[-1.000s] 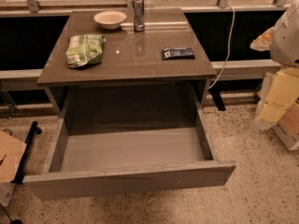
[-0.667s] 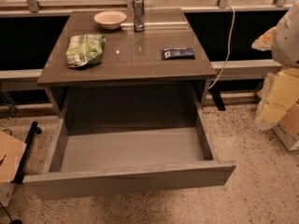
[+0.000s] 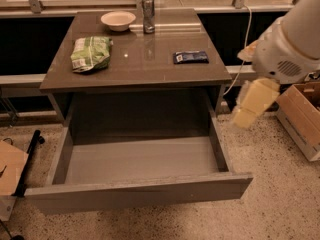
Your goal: Place rxbar blueberry into top drawer
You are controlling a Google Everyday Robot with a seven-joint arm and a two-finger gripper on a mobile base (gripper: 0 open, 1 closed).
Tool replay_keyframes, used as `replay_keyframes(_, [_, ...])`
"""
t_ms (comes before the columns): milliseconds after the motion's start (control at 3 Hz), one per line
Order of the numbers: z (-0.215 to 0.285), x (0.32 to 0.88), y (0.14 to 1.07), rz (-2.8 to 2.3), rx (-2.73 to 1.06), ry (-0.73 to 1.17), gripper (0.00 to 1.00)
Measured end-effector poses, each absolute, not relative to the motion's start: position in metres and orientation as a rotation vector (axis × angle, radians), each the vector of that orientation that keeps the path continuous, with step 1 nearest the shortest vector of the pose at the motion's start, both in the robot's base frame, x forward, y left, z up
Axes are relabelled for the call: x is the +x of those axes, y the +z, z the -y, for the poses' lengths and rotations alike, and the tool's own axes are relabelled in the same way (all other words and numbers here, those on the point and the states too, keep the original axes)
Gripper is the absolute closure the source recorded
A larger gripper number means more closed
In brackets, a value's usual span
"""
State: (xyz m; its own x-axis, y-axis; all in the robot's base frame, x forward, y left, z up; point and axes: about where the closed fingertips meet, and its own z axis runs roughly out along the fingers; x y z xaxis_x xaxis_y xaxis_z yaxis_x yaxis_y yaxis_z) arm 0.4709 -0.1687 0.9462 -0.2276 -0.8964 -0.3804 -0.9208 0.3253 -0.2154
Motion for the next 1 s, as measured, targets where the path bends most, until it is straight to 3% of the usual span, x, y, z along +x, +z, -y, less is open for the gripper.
replay_keyframes(333, [0.148, 0.518, 0.930, -2.102, -1.506, 0.203, 0.00])
replay_keyframes(1000, [0.144, 0.531, 0.922, -2.091, -1.480, 0.238, 0.00])
